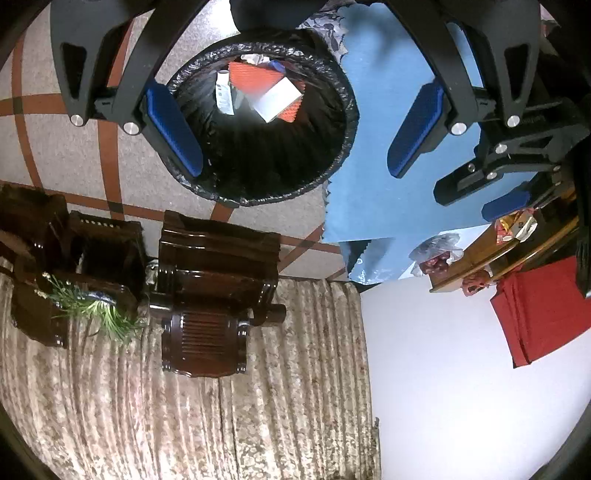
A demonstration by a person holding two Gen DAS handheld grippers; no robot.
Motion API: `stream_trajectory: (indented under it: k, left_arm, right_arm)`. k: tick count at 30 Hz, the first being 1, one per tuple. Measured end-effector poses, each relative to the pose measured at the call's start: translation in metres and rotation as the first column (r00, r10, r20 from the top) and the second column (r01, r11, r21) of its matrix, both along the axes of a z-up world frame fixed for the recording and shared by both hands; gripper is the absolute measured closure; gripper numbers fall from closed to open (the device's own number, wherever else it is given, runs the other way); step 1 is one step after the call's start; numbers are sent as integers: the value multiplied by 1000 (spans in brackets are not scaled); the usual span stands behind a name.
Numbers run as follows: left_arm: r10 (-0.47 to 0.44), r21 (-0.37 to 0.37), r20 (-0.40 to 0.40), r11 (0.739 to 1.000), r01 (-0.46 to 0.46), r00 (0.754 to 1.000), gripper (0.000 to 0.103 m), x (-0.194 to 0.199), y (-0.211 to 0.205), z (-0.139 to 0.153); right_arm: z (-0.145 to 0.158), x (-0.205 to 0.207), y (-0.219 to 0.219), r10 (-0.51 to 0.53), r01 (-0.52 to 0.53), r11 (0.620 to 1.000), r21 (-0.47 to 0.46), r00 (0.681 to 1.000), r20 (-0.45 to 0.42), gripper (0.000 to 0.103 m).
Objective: Collect trash
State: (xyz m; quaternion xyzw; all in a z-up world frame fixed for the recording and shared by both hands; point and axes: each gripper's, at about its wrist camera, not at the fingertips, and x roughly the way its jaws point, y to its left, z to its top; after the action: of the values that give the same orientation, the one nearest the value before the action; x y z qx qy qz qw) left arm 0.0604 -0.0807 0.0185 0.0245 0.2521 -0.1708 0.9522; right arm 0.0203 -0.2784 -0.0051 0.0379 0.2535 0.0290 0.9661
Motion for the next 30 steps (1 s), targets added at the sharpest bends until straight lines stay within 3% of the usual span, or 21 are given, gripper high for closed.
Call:
stream_trajectory:
  k: [30]
  left_arm:
    - [38, 6, 62, 999, -39, 997, 6, -30, 25, 19]
  right_arm:
    - [21, -12, 16, 44, -43, 999, -11, 998, 38, 6]
